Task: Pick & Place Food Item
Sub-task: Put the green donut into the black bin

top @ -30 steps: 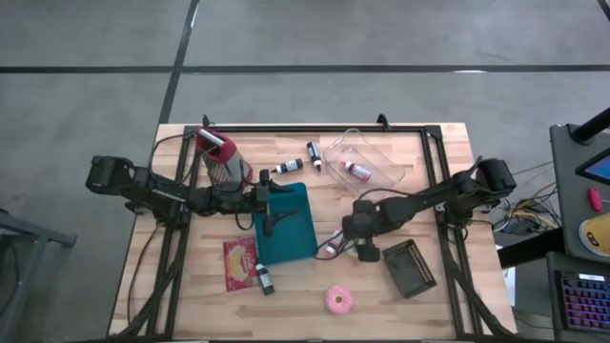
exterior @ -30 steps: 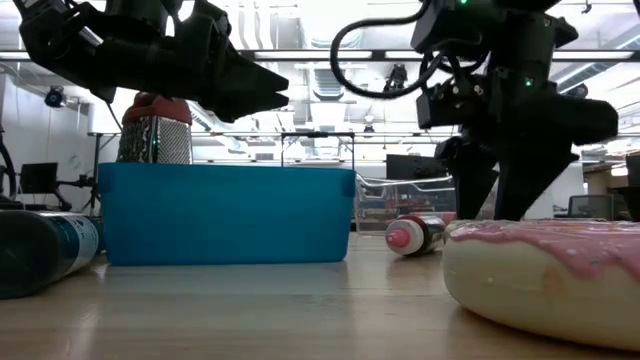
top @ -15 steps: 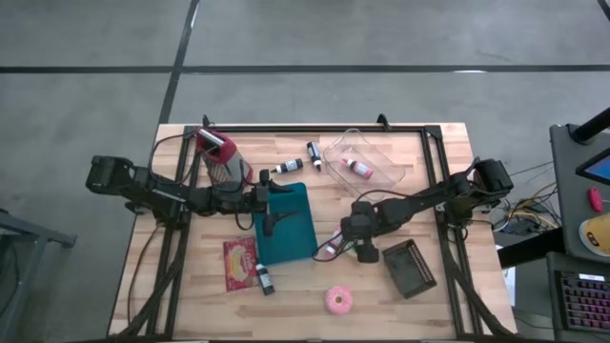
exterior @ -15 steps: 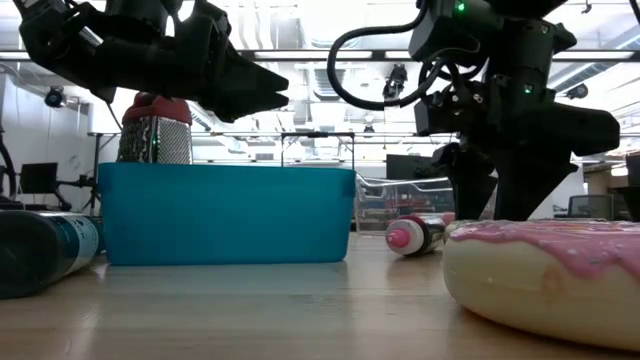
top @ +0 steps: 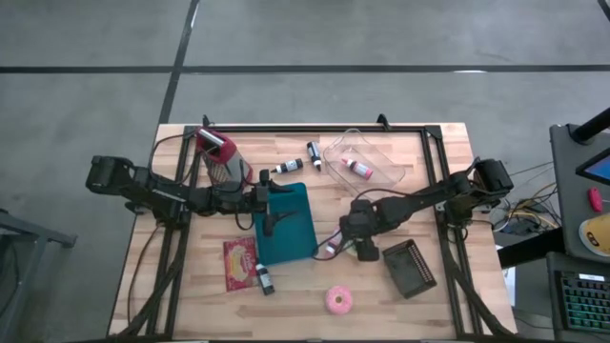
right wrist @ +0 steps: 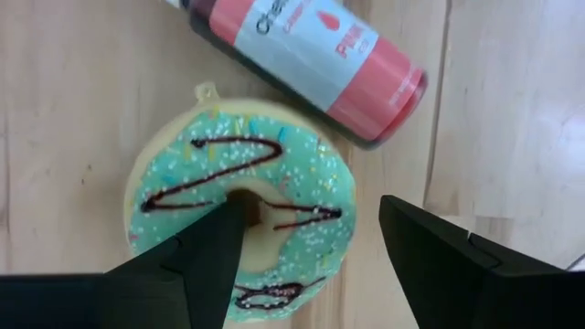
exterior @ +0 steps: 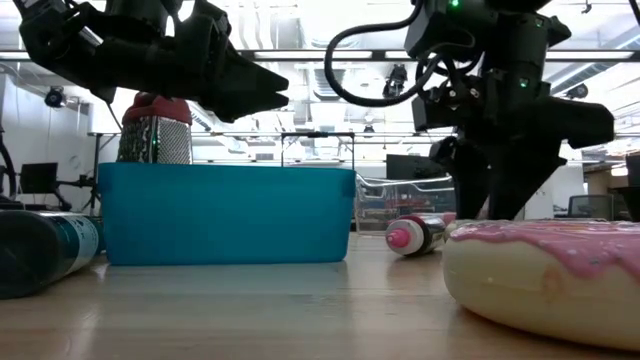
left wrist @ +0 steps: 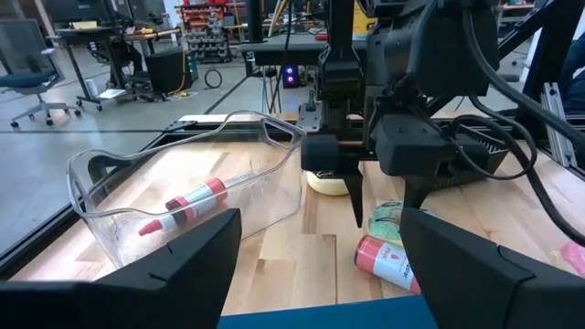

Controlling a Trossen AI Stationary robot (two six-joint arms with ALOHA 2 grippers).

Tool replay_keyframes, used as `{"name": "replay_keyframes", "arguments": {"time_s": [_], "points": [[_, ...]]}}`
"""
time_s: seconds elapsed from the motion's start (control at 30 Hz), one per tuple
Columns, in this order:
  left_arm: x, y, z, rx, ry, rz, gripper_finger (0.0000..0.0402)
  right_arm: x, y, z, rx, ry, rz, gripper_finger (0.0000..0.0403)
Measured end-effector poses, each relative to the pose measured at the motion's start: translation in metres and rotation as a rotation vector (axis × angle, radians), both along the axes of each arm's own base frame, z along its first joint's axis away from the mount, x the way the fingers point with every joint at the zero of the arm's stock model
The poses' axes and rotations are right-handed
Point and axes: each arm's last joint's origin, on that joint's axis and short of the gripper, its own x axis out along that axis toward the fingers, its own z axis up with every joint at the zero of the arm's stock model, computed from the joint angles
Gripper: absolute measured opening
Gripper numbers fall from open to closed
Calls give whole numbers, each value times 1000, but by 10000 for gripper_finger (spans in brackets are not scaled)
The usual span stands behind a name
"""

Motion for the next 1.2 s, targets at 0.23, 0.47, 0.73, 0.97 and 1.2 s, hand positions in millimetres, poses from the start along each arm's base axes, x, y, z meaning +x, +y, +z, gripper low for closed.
{"name": "replay_keyframes", "arguments": {"time_s": [0.23,0.47,0.73,0.97,1.2], "points": [[0,0,0,0,0,0,305,0,0,0,-1,-2,5,258],[0,0,0,0,0,0,305,-1,0,-1,0,0,4,246],[0,0,0,0,0,0,305,0,0,-1,2,-5,3,215],[0,0,0,0,0,0,305,0,0,-1,5,-9,3,177],[0,0,0,0,0,0,305,1,0,-2,7,-10,-3,116]]}}
